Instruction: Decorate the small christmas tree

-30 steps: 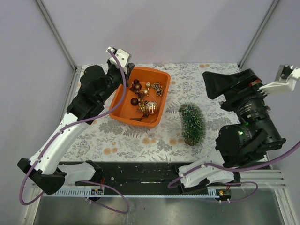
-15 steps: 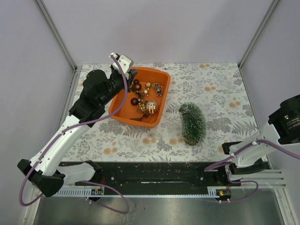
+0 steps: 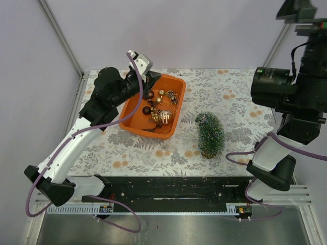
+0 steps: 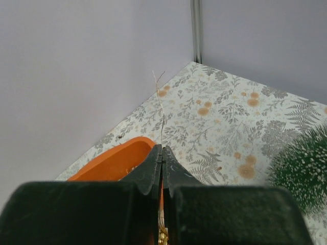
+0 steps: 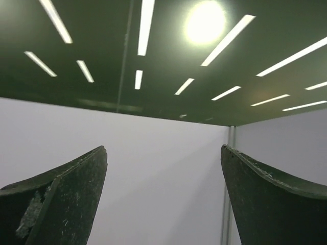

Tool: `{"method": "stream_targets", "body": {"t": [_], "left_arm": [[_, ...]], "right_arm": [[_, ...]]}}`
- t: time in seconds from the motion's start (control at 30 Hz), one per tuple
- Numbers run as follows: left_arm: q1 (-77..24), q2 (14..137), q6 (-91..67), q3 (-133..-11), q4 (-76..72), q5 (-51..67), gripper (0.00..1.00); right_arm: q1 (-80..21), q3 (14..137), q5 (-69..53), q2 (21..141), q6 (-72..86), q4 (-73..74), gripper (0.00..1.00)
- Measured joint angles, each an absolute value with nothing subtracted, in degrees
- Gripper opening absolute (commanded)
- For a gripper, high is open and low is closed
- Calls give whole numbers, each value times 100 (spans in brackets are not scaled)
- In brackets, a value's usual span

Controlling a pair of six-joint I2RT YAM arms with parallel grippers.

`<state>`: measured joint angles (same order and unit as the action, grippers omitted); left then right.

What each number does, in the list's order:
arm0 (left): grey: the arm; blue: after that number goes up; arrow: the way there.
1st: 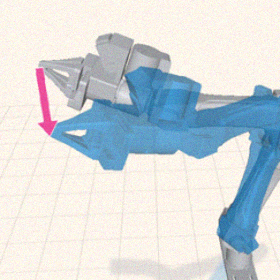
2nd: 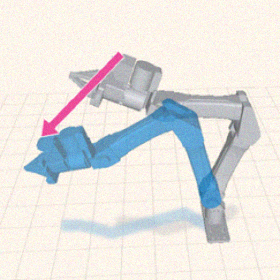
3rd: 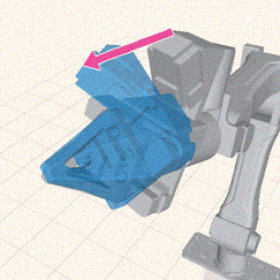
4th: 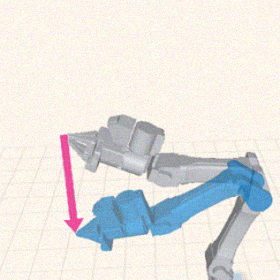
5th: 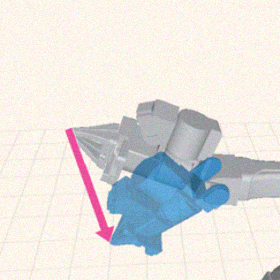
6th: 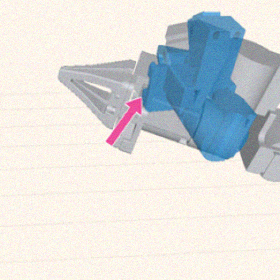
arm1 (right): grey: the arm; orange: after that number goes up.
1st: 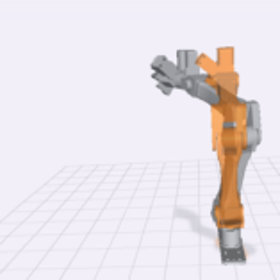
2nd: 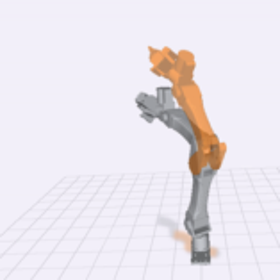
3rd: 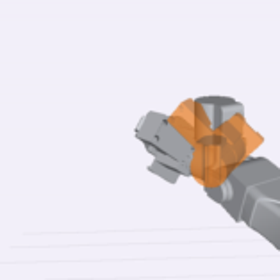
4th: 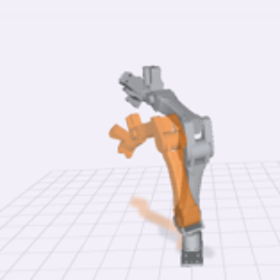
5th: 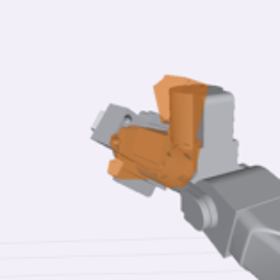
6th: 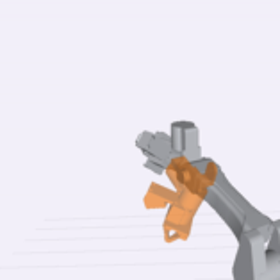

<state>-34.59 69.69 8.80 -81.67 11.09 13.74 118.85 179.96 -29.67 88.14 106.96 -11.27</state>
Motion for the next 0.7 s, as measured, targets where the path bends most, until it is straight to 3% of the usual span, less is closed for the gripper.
{"method": "stream_targets", "body": {"t": [0.37, 0.7], "left_arm": [[-3516, 7922, 950, -9076, 1249, 1406, 0], [-3570, 8180, 1096, -9341, 1455, 1492, 0]], "right_arm": [[11937, 17926, -2842, 8005, 11303, -4132, 100], [11952, 18013, -4007, 6855, 11336, -3712, 99]]}}
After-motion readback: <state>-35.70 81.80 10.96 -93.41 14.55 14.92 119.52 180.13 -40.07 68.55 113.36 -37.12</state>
